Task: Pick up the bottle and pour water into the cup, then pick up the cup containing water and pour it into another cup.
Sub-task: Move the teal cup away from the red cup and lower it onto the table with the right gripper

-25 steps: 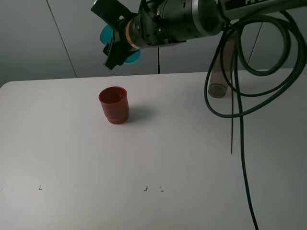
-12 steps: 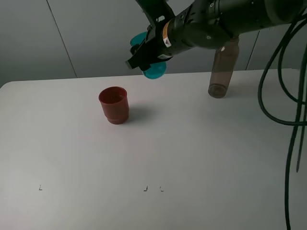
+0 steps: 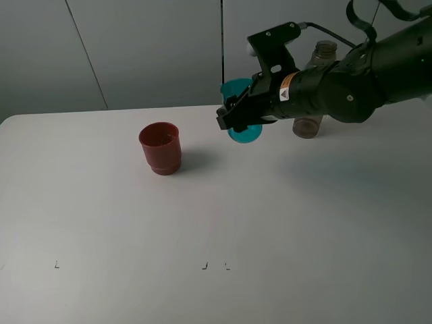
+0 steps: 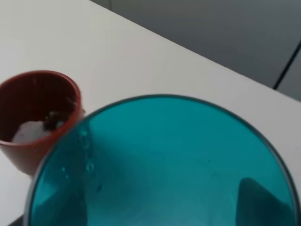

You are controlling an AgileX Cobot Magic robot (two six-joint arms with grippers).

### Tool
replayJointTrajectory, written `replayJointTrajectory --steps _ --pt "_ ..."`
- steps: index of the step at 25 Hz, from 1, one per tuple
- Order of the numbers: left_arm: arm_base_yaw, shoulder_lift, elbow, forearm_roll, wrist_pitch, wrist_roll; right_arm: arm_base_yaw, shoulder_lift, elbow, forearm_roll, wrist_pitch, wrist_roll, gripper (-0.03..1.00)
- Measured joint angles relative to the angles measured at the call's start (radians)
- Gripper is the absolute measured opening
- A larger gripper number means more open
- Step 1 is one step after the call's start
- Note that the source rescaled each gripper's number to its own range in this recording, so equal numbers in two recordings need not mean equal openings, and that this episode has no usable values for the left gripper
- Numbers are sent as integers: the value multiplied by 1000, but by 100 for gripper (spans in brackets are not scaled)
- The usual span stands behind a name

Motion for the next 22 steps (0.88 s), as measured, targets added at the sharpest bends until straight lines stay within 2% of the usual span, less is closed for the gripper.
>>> replayJointTrajectory --steps 8,14,17,22 --pt "0 0 0 0 0 7 -69 53 35 34 -144 -85 8" --pt "0 0 0 0 0 7 -80 156 51 57 -362 -153 8" --pt "0 0 0 0 0 7 -80 202 52 57 -414 -191 8" --pt "0 0 0 0 0 7 -84 272 52 57 -444 -222 8"
